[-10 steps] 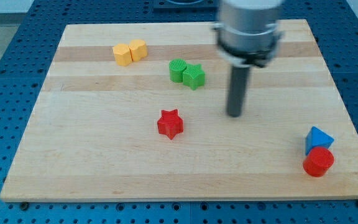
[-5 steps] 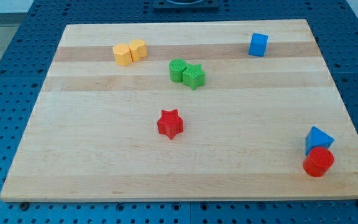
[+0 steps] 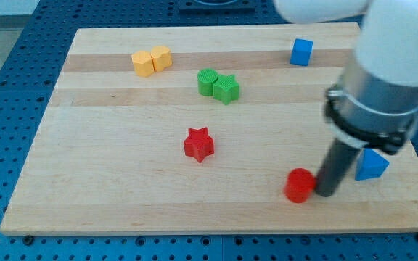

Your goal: Move the red circle into the red star

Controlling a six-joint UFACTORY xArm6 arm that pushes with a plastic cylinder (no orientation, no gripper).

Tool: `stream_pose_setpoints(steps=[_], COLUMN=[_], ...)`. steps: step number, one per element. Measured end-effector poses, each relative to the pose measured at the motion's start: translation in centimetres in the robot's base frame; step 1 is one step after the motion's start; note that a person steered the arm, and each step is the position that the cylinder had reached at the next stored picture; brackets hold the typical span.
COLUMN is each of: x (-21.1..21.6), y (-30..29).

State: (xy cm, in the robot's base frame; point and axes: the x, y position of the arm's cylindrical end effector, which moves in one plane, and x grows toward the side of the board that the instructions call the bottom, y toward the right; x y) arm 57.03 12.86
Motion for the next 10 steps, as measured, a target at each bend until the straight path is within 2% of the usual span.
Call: stream_pose_setpoints(steps=[1,2,3,5,6,7,8,9,10], x=[0.0,2.3,3.4,-0.4,1.3,2.8,0.9,-1.3,-2.8], y=[-2.8,-2.0,-4.4,-8.7,-8.2,-4.7,-3.0,-3.8,-7.1])
